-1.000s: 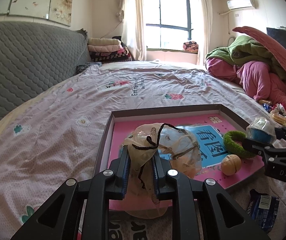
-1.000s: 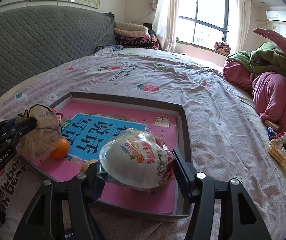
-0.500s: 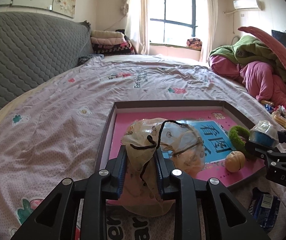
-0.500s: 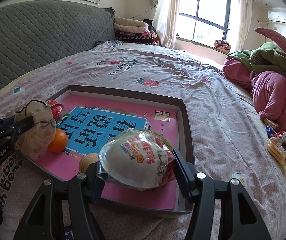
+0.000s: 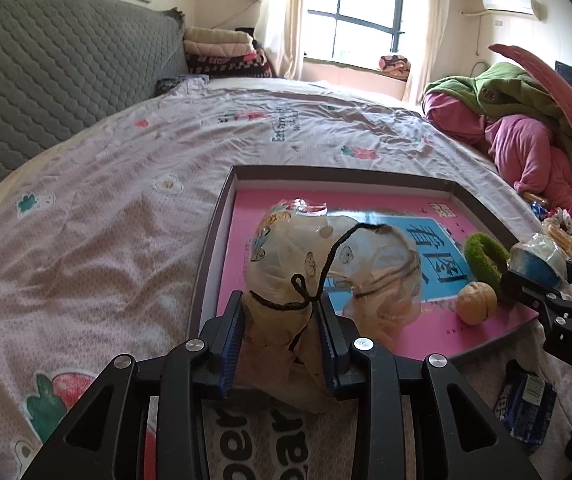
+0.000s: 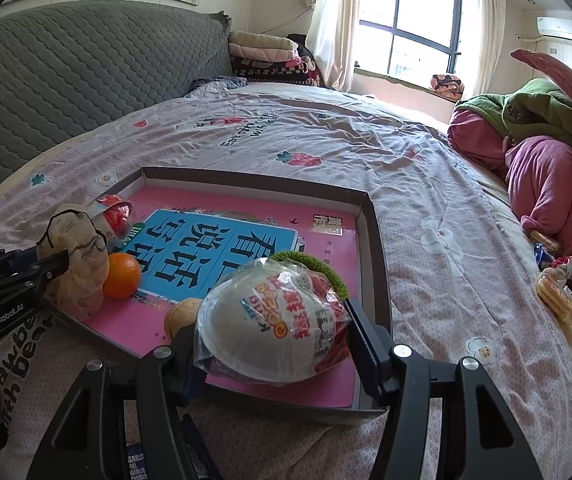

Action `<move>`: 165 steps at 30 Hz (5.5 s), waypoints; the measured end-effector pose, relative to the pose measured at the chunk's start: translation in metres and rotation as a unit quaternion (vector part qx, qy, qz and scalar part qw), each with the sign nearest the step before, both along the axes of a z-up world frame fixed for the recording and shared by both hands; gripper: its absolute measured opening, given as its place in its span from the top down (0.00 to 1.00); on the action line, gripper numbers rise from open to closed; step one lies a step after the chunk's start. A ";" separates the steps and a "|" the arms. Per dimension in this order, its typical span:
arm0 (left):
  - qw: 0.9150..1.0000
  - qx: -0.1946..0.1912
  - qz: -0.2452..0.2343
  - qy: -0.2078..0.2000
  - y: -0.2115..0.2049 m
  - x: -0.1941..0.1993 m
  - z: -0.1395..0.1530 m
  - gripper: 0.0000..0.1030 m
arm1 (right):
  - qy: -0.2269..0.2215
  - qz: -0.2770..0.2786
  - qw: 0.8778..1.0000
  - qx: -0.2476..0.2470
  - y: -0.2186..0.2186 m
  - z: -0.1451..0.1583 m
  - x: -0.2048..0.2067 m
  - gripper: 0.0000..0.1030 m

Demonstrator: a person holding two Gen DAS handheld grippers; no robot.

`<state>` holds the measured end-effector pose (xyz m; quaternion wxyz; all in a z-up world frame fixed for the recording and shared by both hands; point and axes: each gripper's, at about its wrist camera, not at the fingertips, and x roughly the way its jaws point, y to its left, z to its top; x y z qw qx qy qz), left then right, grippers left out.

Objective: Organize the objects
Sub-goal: 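Lower the mesh bag onto the book with the left tool while the right tool lowers the egg, then open the left tool releasing the mesh bag while the right tool releases the egg, then move the left tool toward the loose orange while the right tool approaches the blue packet, then close the right tool on the blue snack packet while the left tool closes on the orange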

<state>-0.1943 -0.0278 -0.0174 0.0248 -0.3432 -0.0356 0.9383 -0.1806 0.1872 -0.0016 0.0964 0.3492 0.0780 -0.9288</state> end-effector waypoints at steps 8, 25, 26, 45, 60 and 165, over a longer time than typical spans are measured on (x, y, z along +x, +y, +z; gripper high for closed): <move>1.000 0.018 -0.011 -0.012 -0.007 0.007 0.006 0.58 | 0.000 0.008 1.000 -0.004 -0.001 0.000 0.001 0.41; 0.999 0.035 -0.022 -0.003 -0.010 0.009 0.021 0.41 | 0.003 0.028 1.000 0.004 -0.011 0.000 0.006 0.36; 0.999 0.035 -0.023 -0.001 -0.010 0.010 0.022 0.41 | 0.003 0.029 1.000 0.004 -0.012 0.000 0.006 0.36; 0.999 0.045 -0.019 0.015 -0.012 0.014 0.031 0.41 | 0.047 0.027 0.998 -0.017 -0.006 0.018 0.010 0.32; 0.998 0.041 -0.013 0.040 -0.016 0.023 0.043 0.41 | 0.087 0.013 0.995 -0.039 0.007 0.037 0.017 0.32; 0.988 -0.007 -0.146 -0.043 0.069 0.105 -0.013 0.30 | -0.040 0.140 0.988 0.057 -0.015 -0.032 0.090 0.29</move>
